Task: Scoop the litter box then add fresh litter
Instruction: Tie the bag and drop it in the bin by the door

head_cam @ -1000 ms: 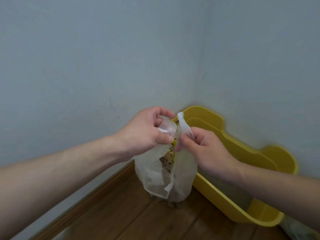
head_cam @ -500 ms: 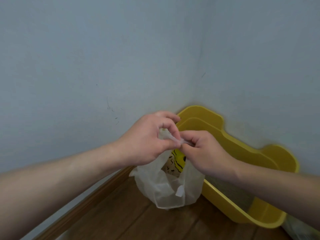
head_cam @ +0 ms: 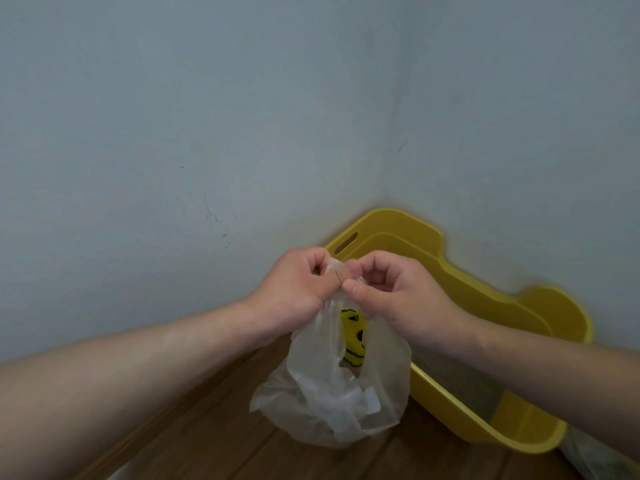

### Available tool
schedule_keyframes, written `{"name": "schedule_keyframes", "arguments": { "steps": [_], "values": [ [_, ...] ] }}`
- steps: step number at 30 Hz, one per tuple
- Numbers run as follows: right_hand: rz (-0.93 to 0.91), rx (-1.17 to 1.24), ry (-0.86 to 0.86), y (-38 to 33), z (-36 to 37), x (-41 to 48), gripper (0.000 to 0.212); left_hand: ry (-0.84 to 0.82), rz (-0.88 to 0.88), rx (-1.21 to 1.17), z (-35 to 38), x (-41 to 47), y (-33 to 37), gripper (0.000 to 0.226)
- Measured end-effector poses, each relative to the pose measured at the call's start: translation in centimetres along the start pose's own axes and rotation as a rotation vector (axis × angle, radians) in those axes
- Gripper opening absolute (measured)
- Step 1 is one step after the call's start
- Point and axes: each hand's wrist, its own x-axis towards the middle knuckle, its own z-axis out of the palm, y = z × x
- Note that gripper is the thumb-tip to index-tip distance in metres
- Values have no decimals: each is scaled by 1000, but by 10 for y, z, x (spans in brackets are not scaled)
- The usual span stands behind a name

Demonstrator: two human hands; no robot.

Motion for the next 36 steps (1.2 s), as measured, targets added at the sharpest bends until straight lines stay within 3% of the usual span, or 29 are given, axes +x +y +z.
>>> {"name": "schedule_keyframes", "arguments": {
  "steps": [3,6,12,16,19,25,28,33,36],
  "values": [
    [-7,-36,-17,0,2,-2,15,-27,-52,-138,1,-2,2,67],
    [-4,-64,13,0,4,-2,15,-67,10,-114,1,-4,4,47],
    [85,-107,137,3,2,2,18,-73,157,125,2,-3,-5,66],
    [152,-112,187,5,3,5,19,14,372,392,-2,-6,-6,57],
    [225,-128,216,9,5,7,17,33,439,506,-4,-9,-6,38],
    [290,-38,182,8,4,8,28,55,452,611,-5,-12,-9,13],
    [265,-100,139,5,5,6,10,74,383,592,-7,-10,-8,18],
    [256,-171,23,-1,4,2,15,77,181,483,-10,-5,-9,20],
    [200,-267,69,2,3,1,17,63,111,404,-10,-4,-13,21]
  ]
}}
